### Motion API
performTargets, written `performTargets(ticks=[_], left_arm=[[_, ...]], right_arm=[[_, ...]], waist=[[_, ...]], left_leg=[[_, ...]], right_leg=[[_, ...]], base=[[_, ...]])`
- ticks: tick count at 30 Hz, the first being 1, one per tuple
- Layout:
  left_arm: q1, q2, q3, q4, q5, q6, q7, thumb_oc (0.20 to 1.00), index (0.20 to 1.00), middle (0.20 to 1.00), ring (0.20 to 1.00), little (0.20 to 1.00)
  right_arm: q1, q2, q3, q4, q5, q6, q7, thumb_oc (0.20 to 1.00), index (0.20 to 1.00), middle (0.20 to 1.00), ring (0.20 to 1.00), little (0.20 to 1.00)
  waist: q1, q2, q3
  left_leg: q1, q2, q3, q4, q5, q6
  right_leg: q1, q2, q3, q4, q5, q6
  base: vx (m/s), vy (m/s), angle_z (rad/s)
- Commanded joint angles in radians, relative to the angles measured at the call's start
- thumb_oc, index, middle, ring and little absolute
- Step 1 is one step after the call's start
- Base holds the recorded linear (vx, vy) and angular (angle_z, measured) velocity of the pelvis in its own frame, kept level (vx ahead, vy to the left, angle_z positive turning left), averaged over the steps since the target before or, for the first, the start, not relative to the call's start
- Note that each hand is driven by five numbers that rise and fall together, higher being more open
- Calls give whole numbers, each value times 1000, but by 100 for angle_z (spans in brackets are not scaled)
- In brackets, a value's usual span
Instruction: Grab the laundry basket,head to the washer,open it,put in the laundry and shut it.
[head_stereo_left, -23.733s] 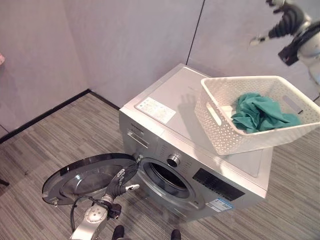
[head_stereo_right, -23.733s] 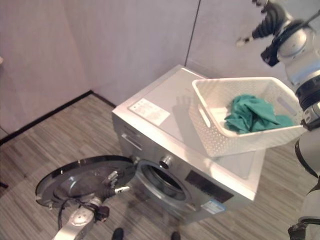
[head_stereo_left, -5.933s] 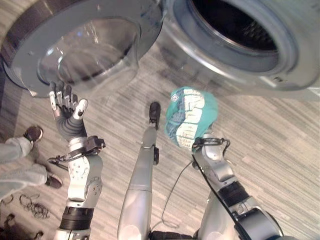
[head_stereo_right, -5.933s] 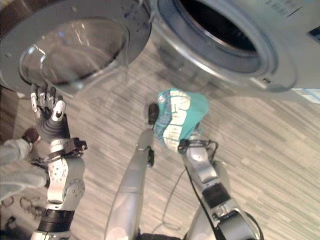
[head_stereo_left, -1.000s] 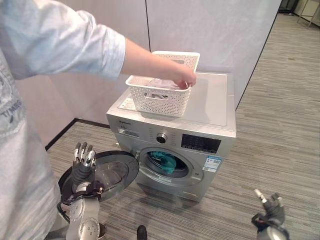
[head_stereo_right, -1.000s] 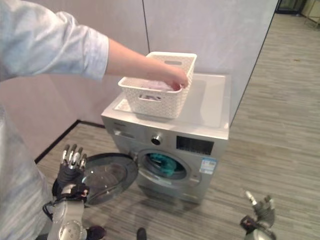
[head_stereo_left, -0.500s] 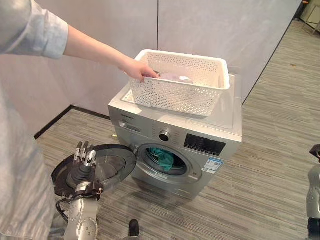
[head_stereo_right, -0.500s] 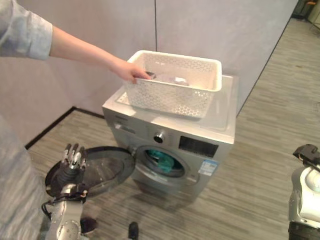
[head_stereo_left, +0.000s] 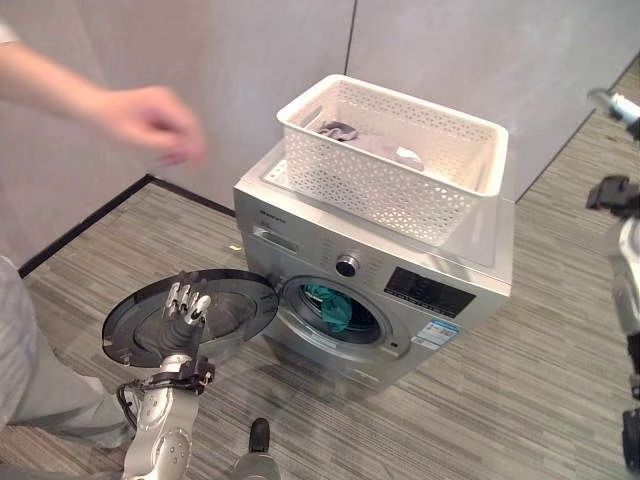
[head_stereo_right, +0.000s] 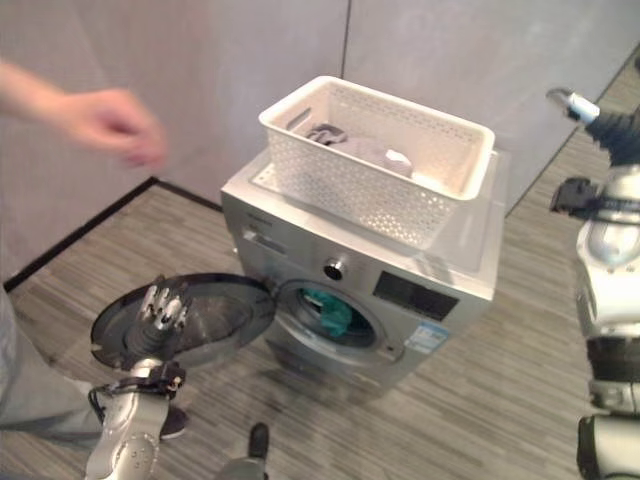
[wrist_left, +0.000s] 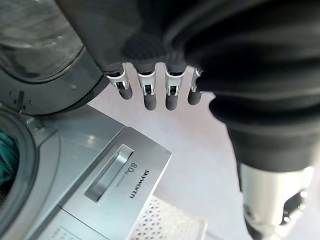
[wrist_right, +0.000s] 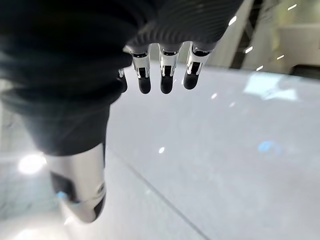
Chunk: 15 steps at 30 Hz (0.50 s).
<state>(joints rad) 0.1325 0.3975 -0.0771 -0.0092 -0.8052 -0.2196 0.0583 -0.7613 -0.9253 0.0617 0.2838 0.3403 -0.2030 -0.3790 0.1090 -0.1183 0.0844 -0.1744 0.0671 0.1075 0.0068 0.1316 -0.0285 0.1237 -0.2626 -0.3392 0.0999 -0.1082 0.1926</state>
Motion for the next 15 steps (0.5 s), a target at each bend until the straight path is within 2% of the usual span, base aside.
performTargets(ticks=[1, 2, 3, 4, 5, 6, 7, 8, 10, 12, 15], left_arm=[[-49, 52, 0, -71, 31, -39, -33, 1000, 1000, 1000, 1000, 1000], [-57, 63, -9, -73, 28, -38, -34, 1000, 1000, 1000, 1000, 1000], [-77, 78, -26, -78, 30, -33, -41, 1000, 1000, 1000, 1000, 1000], [-85, 83, -34, -80, 34, -31, -43, 1000, 1000, 1000, 1000, 1000], [-85, 79, -31, -80, 34, -31, -43, 1000, 1000, 1000, 1000, 1000], [-97, 88, -31, -80, 42, -28, -53, 1000, 1000, 1000, 1000, 1000], [-104, 98, -28, -89, 39, -28, -66, 1000, 1000, 1000, 1000, 1000], [-104, 94, -26, -89, 39, -28, -67, 1000, 1000, 1000, 1000, 1000], [-110, 107, -22, -94, 34, -25, -77, 1000, 1000, 1000, 1000, 1000], [-119, 107, -21, -93, 28, -26, -84, 1000, 1000, 1000, 1000, 1000], [-126, 92, -21, -82, 34, -30, -86, 1000, 1000, 1000, 1000, 1000]], right_arm=[[-105, -80, 63, 83, 62, 20, 66, 1000, 1000, 1000, 1000, 1000], [-151, -97, 114, 128, 71, 42, 93, 1000, 1000, 1000, 1000, 1000], [-283, -120, 252, 235, 81, 89, 157, 1000, 1000, 1000, 1000, 1000], [-337, -119, 307, 273, 86, 103, 178, 1000, 1000, 1000, 1000, 1000], [-351, -119, 319, 279, 88, 101, 179, 1000, 1000, 1000, 1000, 1000], [-424, -113, 392, 367, 90, 122, 230, 1000, 1000, 1000, 1000, 1000], [-516, -113, 489, 441, 97, 158, 284, 1000, 1000, 1000, 1000, 1000], [-529, -111, 501, 448, 100, 157, 286, 1000, 1000, 1000, 1000, 1000], [-600, -100, 590, 549, 62, 181, 333, 1000, 1000, 1000, 1000, 1000], [-652, -66, 647, 651, 26, 210, 369, 1000, 1000, 1000, 1000, 1000], [-684, -53, 714, 726, -30, 225, 425, 1000, 1000, 1000, 1000, 1000]], waist=[[33, -4, -15], [30, -3, -12], [11, 7, -3], [3, 14, 2], [0, 19, 0], [-1, 21, 0], [0, 23, -1], [-4, 28, 0], [-5, 32, 5], [-11, 36, 13], [-22, 20, 31]], left_leg=[[35, -18, -46, 89, -191, 57], [48, -30, -58, 87, -196, 68], [75, -51, -91, 73, -195, 89], [86, -57, -103, 66, -193, 95], [82, -56, -103, 64, -189, 95], [97, -61, -110, 54, -193, 97], [118, -63, -126, 38, -190, 94], [118, -62, -128, 36, -189, 93], [128, -61, -146, 30, -188, 79], [127, -54, -171, 41, -194, 66], [129, -59, -197, 63, -212, 51]], right_leg=[[-68, -67, 9, 203, 161, 0], [-78, -74, 25, 260, 191, -4], [-121, -64, 90, 381, 227, -19], [-143, -55, 118, 434, 236, -23], [-148, -54, 118, 434, 238, -24], [-164, -47, 134, 454, 233, -28], [-196, -46, 119, 449, 208, -46], [-195, -45, 116, 449, 206, -47], [-194, -41, 76, 366, 146, -60], [-202, -39, 47, 255, 137, -52], [-218, -23, 99, 121, 177, -23]], base=[[123, 203, 23], [157, 278, 48], [142, 260, 59], [93, 198, 67], [78, 110, 57], [131, 98, 44], [138, 92, 45], [121, 45, 42], [85, -20, 48], [76, -83, 29], [66, -83, 34]])
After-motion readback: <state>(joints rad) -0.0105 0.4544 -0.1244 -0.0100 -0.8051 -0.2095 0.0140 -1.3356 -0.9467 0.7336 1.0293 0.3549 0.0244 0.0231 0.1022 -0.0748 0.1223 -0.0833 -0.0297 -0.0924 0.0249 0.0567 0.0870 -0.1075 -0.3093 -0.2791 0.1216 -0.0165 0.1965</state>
